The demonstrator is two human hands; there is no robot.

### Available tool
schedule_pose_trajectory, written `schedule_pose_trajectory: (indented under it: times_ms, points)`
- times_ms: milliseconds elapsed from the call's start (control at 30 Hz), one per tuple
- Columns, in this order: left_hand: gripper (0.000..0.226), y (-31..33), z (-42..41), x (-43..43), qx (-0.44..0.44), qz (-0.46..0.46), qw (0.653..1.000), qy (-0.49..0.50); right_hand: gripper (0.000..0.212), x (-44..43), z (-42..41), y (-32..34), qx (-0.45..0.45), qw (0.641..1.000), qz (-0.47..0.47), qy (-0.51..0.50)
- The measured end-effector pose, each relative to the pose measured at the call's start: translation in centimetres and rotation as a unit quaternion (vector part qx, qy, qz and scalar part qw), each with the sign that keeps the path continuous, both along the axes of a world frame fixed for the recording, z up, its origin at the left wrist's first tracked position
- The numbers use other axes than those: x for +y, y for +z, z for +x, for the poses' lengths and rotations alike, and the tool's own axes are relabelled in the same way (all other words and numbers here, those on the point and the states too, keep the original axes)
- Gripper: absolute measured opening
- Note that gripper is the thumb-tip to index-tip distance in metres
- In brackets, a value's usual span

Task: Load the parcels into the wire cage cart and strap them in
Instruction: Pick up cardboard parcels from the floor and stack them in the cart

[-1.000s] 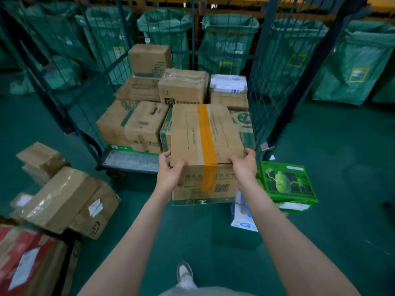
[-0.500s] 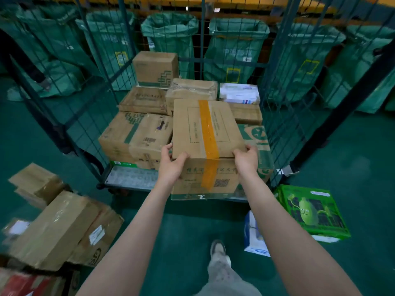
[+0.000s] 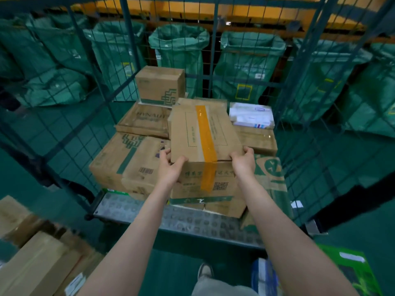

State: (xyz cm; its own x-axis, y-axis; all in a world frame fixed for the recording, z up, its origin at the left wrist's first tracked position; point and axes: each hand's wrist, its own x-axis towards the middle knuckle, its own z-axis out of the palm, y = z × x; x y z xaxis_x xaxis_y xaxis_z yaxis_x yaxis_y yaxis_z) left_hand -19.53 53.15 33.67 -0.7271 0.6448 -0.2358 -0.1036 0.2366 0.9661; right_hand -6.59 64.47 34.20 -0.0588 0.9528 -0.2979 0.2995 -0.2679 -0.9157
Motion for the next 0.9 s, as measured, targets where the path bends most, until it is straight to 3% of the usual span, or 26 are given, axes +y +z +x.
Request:
schedule_pose_trajectory:
  times_ms: [467, 900]
  points:
    - [0.045, -1.4, -9.8, 17.0, -0.041, -0.002, 0.998, 0.044, 0.049, 16.6, -10.4, -0.8, 0.003, 1.000, 0.008, 0.015]
    - [0.039, -1.6, -22.3, 29.1, -0.054, -0.005, 0.999, 0.003, 0.051, 28.2, -23.0, -1.5, -0.021, 0.999, 0.014, -0.025]
